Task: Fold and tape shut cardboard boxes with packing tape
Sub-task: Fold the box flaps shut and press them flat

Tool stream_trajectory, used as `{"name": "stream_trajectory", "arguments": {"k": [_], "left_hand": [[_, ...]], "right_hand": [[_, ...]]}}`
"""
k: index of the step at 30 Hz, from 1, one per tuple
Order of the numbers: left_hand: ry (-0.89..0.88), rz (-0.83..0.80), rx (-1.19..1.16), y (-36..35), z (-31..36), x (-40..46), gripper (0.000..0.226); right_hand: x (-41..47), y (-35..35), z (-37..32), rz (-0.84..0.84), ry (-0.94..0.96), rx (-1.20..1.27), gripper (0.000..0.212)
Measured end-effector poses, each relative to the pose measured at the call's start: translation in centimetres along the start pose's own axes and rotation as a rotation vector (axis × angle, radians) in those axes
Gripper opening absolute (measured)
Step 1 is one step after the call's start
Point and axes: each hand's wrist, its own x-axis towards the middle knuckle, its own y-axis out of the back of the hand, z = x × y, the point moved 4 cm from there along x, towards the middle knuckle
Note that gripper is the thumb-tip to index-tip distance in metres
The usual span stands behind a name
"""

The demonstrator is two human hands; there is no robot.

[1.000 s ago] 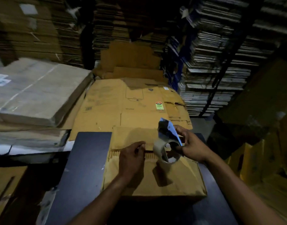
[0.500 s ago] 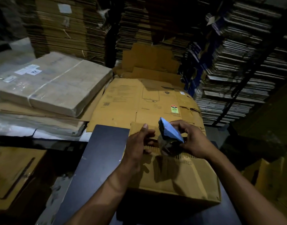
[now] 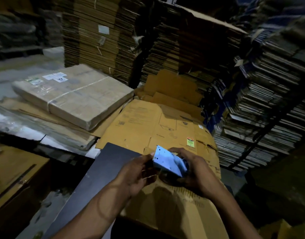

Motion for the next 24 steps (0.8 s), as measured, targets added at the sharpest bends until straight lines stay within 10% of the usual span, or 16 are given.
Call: {"name": "stream_trajectory", "arguments": {"k": [7,24], "left_hand": [[-0.351,0.24,0.3,2.0,4.7,2.2,0.027],[-0.308,0.408,0.385,11.7,3.1,7.9,0.035]], "right_hand": [[2.0,1.1,-1.0,-0.115,0.057,-0.092,0.064],[1.7,-0.8,8.4,-0.368,-0.022,-0.414,0.062]]}}
